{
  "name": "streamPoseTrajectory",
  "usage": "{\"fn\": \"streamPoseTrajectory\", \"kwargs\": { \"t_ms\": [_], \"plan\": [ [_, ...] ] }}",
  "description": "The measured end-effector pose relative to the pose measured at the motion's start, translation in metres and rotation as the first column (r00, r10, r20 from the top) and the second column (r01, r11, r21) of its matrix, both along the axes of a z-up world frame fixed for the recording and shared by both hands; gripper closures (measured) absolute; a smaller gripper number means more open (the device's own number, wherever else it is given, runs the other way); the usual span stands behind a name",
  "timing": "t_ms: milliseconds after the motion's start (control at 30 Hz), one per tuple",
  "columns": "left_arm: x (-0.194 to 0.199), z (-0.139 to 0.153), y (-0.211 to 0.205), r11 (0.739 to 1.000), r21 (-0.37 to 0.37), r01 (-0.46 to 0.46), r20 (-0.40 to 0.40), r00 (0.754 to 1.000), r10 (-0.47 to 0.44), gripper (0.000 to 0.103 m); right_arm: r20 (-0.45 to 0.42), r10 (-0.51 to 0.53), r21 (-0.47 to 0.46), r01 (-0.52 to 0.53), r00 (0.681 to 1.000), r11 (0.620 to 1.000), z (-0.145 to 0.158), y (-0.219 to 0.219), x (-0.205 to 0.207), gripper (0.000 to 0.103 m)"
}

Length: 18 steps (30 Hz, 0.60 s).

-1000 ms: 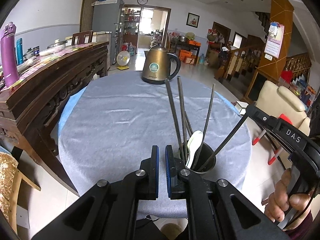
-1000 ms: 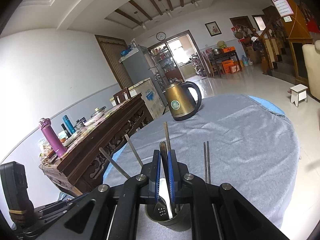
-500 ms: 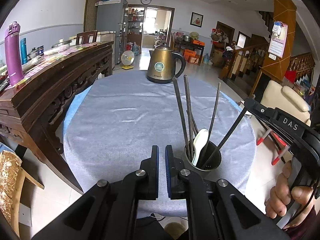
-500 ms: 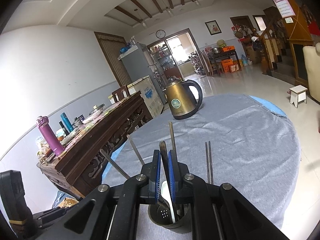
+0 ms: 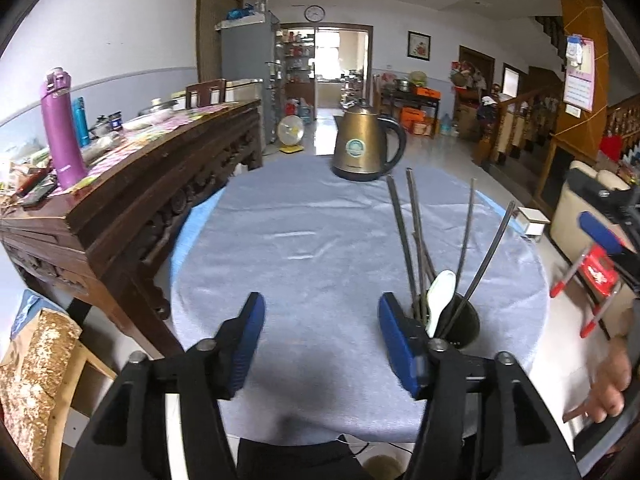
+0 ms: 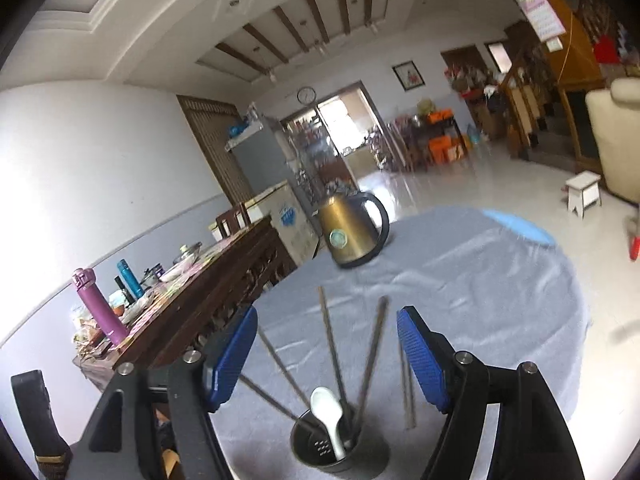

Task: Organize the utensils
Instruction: 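Open both tools, releasing the chopsticks, and pull back from the cup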

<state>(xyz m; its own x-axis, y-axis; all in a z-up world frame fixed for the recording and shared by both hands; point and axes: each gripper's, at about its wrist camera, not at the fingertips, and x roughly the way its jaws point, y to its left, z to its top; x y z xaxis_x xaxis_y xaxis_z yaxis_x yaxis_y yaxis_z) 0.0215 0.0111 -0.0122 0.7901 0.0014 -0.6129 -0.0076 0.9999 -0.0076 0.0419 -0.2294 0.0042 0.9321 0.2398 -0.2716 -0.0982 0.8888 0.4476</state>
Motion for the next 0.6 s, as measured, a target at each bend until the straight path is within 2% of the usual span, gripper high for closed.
{"fn": "streamPoseTrajectory", "kwargs": {
  "t_ms": [167, 333, 500, 600],
  "plan": [
    [0.000, 0.003, 0.002, 1.000, 0.005, -0.017, -0.008, 1.000, 0.017, 0.036, 0.007, -0.015, -0.003, 0.015, 1.000, 1.000, 0.005, -0.011, -0.009, 0.027],
    [-0.002, 0.007, 0.004, 0.999, 0.028, -0.045, -0.001, 0.999, 0.045, 0.033, -0.020, -0.013, -0.022, 0.012, 1.000, 1.000, 0.000, -0.014, -0.015, 0.027],
    [-0.006, 0.012, 0.010, 0.994, 0.068, -0.083, 0.022, 0.996, 0.082, 0.027, -0.045, -0.016, -0.033, 0.015, 0.999, 0.999, -0.005, -0.020, -0.023, 0.027],
    [-0.010, 0.015, 0.013, 0.990, 0.095, -0.106, 0.035, 0.994, 0.103, 0.027, -0.042, -0.022, -0.065, 0.019, 0.999, 0.998, -0.004, -0.020, -0.030, 0.029]
  ]
}}
